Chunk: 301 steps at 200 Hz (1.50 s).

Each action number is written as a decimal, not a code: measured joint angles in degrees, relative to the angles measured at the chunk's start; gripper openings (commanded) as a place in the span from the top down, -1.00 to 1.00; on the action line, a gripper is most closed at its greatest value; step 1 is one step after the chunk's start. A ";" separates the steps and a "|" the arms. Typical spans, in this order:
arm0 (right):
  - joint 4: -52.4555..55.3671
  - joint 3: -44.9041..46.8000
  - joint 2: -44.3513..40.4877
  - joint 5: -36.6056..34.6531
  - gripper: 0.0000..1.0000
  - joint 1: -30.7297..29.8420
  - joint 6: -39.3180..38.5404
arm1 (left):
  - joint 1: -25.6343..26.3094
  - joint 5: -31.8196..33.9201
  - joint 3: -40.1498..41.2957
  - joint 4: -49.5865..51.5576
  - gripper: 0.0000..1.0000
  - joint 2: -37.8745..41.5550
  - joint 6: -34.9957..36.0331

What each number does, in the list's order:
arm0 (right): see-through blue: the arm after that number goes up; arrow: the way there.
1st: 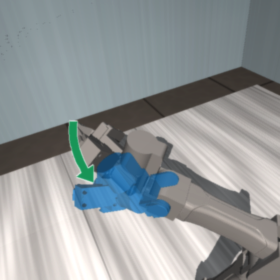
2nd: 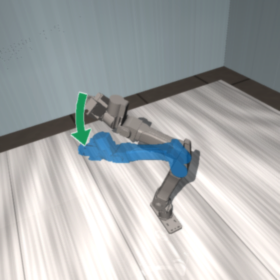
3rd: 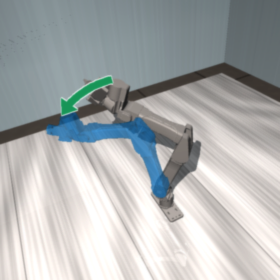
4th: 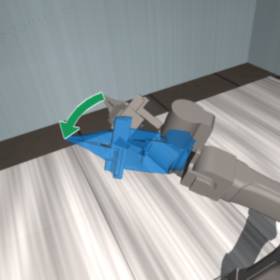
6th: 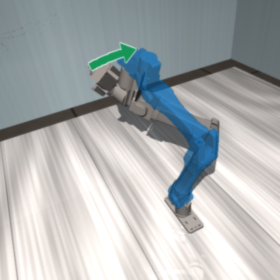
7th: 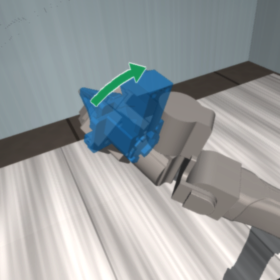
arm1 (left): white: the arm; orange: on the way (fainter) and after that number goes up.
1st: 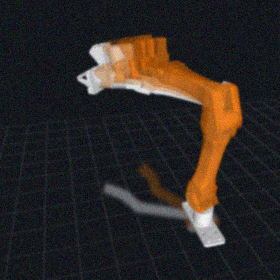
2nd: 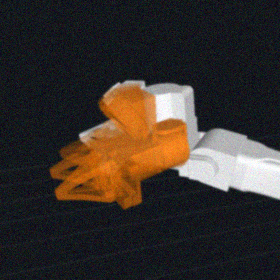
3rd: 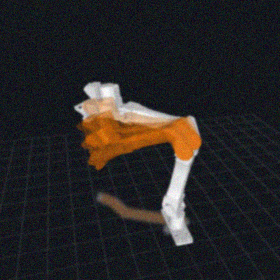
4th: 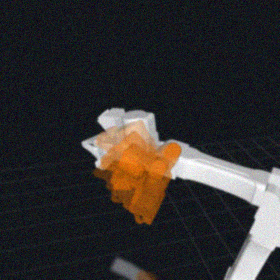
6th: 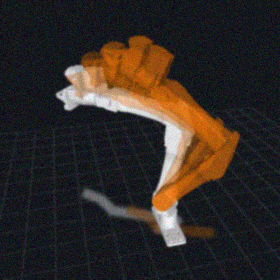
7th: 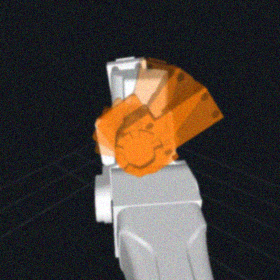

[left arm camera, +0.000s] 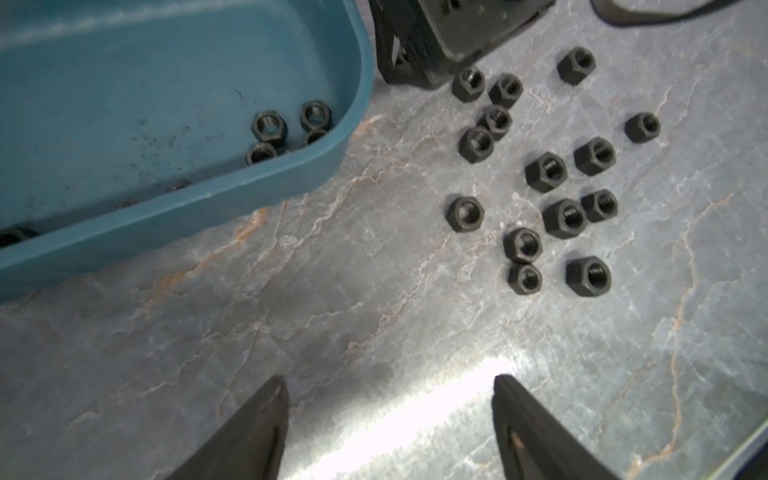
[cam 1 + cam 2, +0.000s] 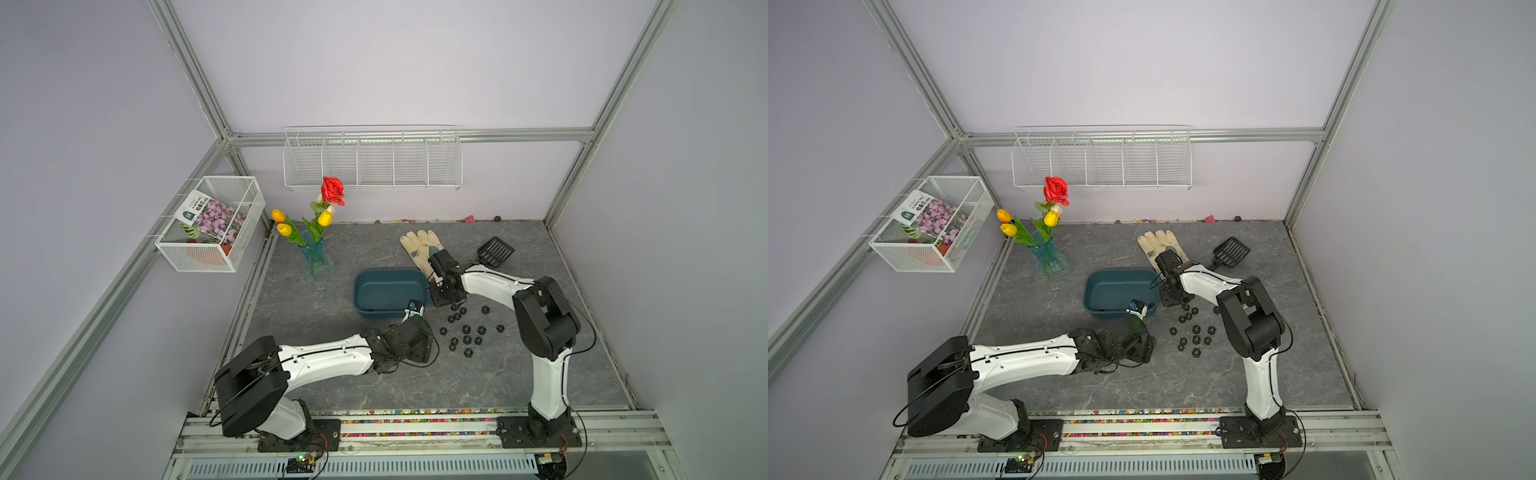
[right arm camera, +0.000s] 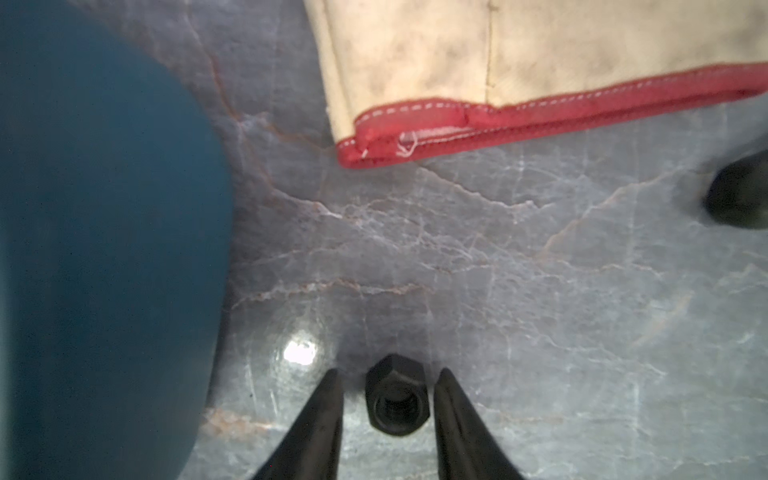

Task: Put the nuts on the desktop into the storage box
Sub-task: Pick up the nut from the center of the board, then place the nut in the storage box.

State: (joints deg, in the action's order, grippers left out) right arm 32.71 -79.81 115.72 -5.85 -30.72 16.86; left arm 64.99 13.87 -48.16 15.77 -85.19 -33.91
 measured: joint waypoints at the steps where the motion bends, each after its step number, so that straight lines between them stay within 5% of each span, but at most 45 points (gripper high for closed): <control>1: 0.00 0.00 0.02 0.00 0.24 0.00 0.00 | 0.02 -0.07 0.00 0.07 -0.59 -0.02 -0.02; 162: 0.31 -0.31 0.13 0.11 0.68 0.00 0.20 | 0.02 -1.11 -1.88 4.68 -0.60 -2.05 -0.94; 247: 8.68 -6.64 -10.71 -2.36 0.71 -3.98 -1.60 | 0.02 7.08 -1.49 9.86 -0.61 8.57 -0.52; 301: 11.80 -17.57 -7.08 0.72 0.71 -7.50 -3.21 | -1.57 9.31 8.28 5.51 -0.62 21.81 1.90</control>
State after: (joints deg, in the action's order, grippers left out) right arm 44.51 -97.38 108.64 -5.13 -38.22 13.65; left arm 63.42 23.18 -39.88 21.28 -63.37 -32.01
